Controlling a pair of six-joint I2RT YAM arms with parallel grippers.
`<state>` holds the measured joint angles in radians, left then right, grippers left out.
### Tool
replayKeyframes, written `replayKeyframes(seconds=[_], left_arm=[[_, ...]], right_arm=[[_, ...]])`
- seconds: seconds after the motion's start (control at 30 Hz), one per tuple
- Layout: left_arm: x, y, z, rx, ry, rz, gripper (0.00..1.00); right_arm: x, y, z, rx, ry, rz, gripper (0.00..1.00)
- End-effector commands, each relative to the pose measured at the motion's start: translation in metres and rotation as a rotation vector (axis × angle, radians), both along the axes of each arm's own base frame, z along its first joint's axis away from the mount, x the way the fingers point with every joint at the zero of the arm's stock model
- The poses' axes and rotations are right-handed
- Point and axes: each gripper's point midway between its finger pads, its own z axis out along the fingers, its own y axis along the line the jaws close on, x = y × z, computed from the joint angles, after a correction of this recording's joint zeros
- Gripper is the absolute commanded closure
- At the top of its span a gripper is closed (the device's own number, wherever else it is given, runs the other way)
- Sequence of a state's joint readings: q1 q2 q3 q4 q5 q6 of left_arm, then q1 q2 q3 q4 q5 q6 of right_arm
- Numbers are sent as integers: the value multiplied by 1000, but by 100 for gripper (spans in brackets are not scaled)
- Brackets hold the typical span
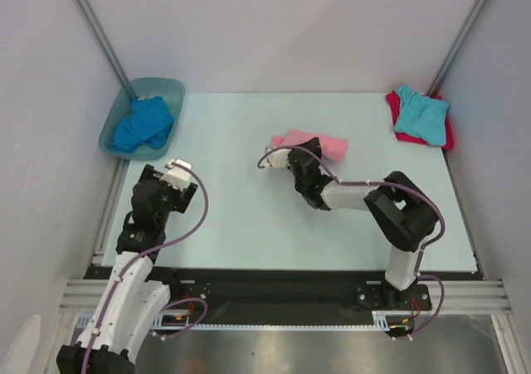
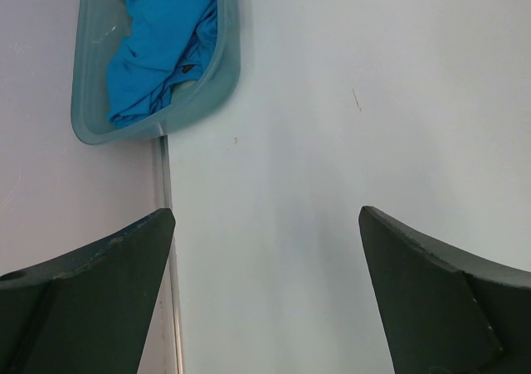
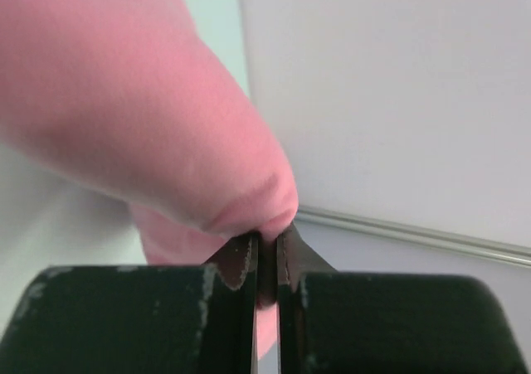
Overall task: Fold and stack the t-shirts
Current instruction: Neatly place the folded tshirt to the corner
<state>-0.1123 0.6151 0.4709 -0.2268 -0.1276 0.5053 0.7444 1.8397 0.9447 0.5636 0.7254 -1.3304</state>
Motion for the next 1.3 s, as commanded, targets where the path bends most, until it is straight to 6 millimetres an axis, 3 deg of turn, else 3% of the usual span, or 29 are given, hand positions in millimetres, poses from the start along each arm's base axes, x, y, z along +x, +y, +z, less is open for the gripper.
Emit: replayKeyframes(seconds=[0.0,0.27,0.4,0.47,0.5,0.57,0.63,0.7,0.73,0.8,0.83,0.9,0.97,1.0,1.03,1.1,1.13,1.17,1.2,1.23,1.27], left_arm=[[4,-3,16,-11,-48,-9,0],[4,-4,15,-8,-45,-13,0],[5,-3,14,-8,-42,-12,0],[5,-3,13,-5,-39,-11,0],[5,-3,13,-6,-39,-9,0],[5,-2,13,-4,-36,-8,0],[6,-2,13,1,-35,-5,0],[6,-1,12,3,-30,1,0],[5,0,12,3,-29,8,0],[5,1,12,7,-31,11,0],[5,1,12,7,-31,11,0],[5,1,12,8,-32,11,0],[4,1,12,8,-31,5,0],[4,0,11,7,-28,5,0],[3,0,11,10,-30,2,0],[2,0,7,13,-26,-2,0],[1,0,8,16,-30,-4,0],[0,0,6,14,-30,-9,0],[0,-2,4,13,-27,-15,0],[-1,-1,3,15,-27,-16,0],[-1,-2,3,12,-30,-18,0]], right_arm=[[16,-8,83,68,-180,-29,100],[47,-51,143,73,-312,-80,100],[68,-82,165,64,-362,-118,100],[81,-108,169,54,-371,-161,100],[87,-115,182,62,-394,-166,100],[100,-142,183,48,-397,-207,100],[112,-165,197,41,-431,-230,100],[126,-178,205,26,-454,-233,100],[131,-199,209,17,-464,-262,100],[146,-213,205,5,-460,-267,100],[150,-223,219,10,-490,-278,100],[165,-247,211,-16,-483,-306,100],[175,-260,224,-24,-520,-315,100],[184,-272,212,-41,-500,-328,100],[188,-279,227,-39,-530,-336,100],[196,-296,228,-50,-538,-352,100],[206,-297,218,-55,-524,-350,100],[211,-296,233,-48,-562,-342,100],[210,-324,237,-58,-571,-386,100],[222,-330,219,-64,-540,-389,100],[222,-341,240,-60,-591,-399,100]])
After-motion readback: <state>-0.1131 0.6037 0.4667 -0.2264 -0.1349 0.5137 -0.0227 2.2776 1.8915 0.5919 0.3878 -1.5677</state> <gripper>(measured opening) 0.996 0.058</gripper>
